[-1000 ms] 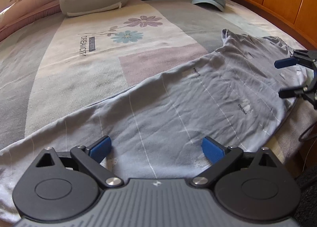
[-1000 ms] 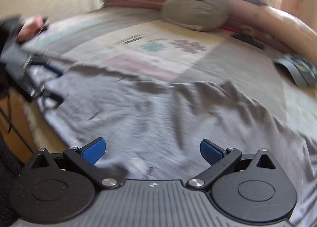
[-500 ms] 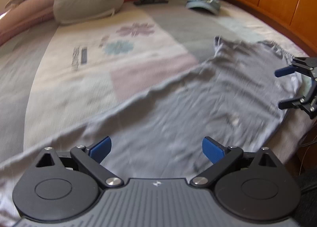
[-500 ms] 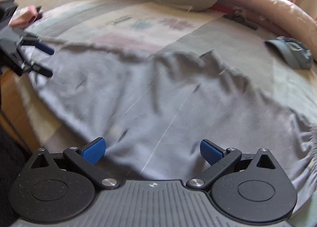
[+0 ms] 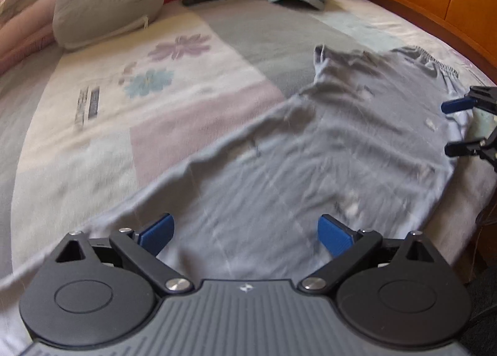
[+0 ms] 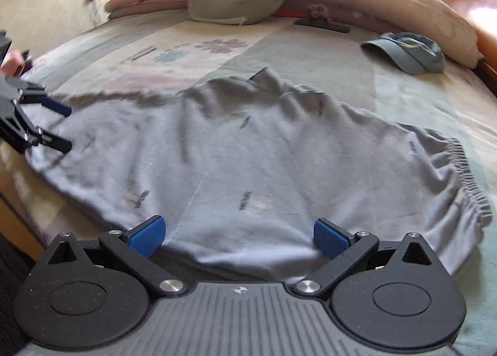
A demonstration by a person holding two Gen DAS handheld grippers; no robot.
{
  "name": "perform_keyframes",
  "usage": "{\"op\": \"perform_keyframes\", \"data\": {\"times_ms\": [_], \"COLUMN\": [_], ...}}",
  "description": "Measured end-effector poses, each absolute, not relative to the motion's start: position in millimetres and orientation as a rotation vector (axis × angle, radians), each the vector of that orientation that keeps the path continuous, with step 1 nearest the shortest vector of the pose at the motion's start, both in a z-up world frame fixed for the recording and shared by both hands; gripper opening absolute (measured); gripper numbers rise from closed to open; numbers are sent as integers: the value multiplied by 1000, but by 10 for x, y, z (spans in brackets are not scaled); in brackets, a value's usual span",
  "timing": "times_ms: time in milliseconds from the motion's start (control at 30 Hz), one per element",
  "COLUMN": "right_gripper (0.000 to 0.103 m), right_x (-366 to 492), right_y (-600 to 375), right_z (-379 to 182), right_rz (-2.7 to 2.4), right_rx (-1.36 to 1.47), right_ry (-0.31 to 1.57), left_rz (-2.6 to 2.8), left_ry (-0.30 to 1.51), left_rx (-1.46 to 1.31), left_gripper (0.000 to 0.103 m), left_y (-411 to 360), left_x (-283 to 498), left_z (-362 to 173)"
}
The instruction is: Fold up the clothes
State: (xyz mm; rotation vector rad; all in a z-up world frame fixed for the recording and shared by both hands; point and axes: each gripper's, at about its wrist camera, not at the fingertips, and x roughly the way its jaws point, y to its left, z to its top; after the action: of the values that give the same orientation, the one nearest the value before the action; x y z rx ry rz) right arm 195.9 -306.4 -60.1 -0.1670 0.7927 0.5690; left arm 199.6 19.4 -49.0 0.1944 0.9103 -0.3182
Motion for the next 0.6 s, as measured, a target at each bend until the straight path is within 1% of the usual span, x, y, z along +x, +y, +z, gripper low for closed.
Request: {"op": "perform_keyframes", "data": {"times_ms": [67,133,267,333,367,467,600], "right_gripper": [103,103,103,103,103,103,103], "right_x": [2064,2192,2167,1990,1953,1973,2131], "right_y": [-3153,-3262,-3569,-3711,-3739,-3765,-3735], "right_z": [-514,-515,-719,-746,-739,-652,-481], "right_rz": [534,471,389,408,408,378,384], "right_rx": [-149,-148,-179,-188,-197,-186,-174], "right_ry": [734,731,794,754,759,785,705], "left_rz": [-333,-336,-331,-307,-295,-294,-305], "left_ry": [880,862,897,943,966,952,915], "left_rx": [208,202,113,107,104,140,170], "left_gripper": [99,99,99,99,99,99,99], "left_y": [79,-31,-118,-131,-138,-248,-433], "left_x": [2093,2172,2215,2205,2201,2271,2389], "left_z": [-420,-378,-457,-557,-607,-520,-387]}}
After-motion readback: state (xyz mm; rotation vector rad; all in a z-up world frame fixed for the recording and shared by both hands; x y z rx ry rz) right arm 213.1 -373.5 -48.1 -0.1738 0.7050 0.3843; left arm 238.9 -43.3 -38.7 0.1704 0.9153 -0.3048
